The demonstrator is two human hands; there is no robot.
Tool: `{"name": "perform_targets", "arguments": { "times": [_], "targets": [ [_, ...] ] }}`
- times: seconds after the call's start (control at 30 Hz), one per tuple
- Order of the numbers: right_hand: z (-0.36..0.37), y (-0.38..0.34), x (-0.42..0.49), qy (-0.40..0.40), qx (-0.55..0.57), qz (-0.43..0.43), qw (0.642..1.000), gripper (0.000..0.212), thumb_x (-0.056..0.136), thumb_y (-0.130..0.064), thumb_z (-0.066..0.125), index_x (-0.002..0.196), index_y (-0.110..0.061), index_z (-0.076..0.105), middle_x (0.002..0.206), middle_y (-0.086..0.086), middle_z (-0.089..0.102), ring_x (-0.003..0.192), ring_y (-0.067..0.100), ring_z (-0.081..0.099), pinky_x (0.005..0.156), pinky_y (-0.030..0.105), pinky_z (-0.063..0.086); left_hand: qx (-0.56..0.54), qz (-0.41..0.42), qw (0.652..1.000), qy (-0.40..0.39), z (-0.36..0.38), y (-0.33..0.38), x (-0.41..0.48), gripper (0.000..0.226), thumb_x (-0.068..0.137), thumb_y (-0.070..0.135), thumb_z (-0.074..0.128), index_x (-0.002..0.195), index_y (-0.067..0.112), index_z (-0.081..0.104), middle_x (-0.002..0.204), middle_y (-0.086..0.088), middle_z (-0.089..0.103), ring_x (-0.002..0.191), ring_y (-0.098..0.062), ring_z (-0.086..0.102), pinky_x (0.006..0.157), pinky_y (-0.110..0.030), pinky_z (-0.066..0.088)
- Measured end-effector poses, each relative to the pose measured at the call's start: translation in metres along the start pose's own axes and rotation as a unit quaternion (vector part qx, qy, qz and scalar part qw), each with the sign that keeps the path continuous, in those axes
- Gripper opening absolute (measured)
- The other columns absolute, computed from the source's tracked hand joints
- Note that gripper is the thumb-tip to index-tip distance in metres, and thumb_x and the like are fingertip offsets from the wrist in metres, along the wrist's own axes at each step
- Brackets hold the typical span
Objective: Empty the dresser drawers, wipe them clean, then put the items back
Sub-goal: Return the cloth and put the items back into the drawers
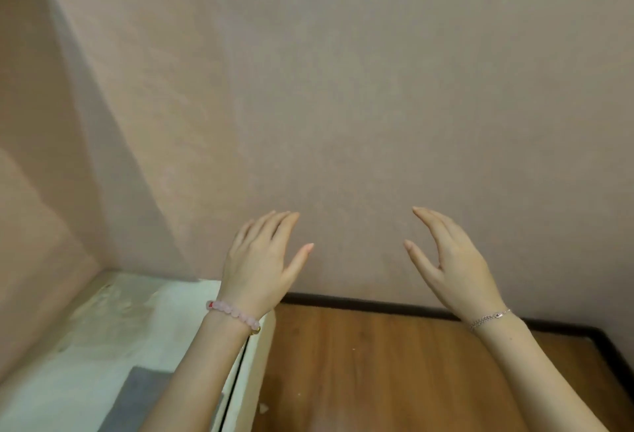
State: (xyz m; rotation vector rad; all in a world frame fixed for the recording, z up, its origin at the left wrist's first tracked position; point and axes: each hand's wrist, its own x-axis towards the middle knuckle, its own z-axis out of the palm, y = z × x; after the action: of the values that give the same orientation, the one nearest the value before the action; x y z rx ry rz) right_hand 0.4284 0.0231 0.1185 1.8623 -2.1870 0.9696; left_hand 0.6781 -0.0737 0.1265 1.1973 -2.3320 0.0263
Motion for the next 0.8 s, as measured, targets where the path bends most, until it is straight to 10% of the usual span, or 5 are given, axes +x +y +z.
{"name": "perform_targets", "arguments": {
  "times": [0.8],
  "targets": [
    [-0.142, 0.202, -0.116, 0.099, -0.145, 0.322, 0.930, 0.052, 0.092, -0.041, 0.046, 0.140, -0.023, 0.036, 0.142, -0.005, 0.042, 0.132, 0.010, 0.036, 0.104, 0.021, 0.025, -0.140, 0.336, 0.924, -0.120, 0.148, 0.300, 0.110, 0.049, 0.093, 0.042, 0.048, 0.132, 0.014, 0.049, 0.134, 0.001, 0.052, 0.129, -0.018, 0.043, 0.108, -0.034, 0.029]
  ]
}}
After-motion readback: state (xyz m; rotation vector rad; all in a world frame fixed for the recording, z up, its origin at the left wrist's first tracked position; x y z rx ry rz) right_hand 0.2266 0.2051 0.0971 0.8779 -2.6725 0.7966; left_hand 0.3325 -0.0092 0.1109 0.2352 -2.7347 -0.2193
